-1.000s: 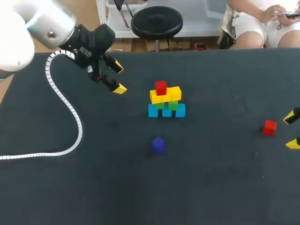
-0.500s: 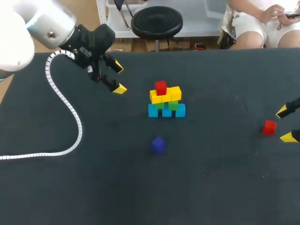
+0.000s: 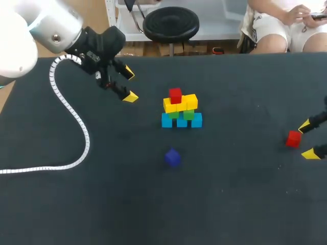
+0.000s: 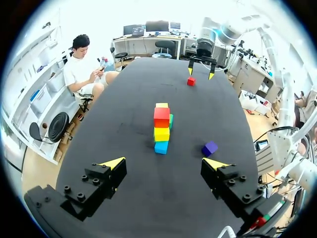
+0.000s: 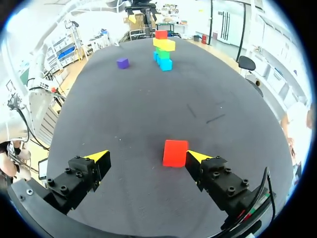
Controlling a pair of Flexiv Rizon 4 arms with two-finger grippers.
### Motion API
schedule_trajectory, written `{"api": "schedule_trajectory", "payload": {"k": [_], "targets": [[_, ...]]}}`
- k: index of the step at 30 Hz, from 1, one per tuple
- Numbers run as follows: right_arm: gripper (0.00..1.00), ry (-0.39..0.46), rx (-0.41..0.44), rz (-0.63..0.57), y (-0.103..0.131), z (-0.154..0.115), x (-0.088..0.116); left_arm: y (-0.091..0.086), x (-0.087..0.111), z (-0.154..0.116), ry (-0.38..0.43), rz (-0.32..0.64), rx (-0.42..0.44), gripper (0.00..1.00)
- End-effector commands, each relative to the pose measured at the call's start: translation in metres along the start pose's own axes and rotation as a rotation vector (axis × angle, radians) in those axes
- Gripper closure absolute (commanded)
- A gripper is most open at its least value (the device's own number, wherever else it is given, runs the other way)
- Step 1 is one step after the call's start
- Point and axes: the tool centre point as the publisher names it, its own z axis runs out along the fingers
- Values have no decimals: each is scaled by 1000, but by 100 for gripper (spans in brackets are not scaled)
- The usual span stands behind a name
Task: Place the blue cubes, place green cubes on the blue cubes, place the yellow cubes on the green cubes, then place the red cubes on the yellow cubes, and place purple cube on the red cubes.
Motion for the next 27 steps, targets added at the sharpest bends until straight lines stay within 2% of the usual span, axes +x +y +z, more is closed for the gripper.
{"api": "schedule_trajectory", "payload": {"k": [1, 12, 27], "targets": [[0, -9, -18, -3, -9, 7, -1, 2, 0, 0, 0, 2, 4, 0], [0, -45, -49, 14, -19, 13, 7, 2, 0, 0, 0, 2, 4, 0], [0, -56, -71, -32, -27, 18, -1, 2, 0, 0, 0, 2, 4, 0]]}}
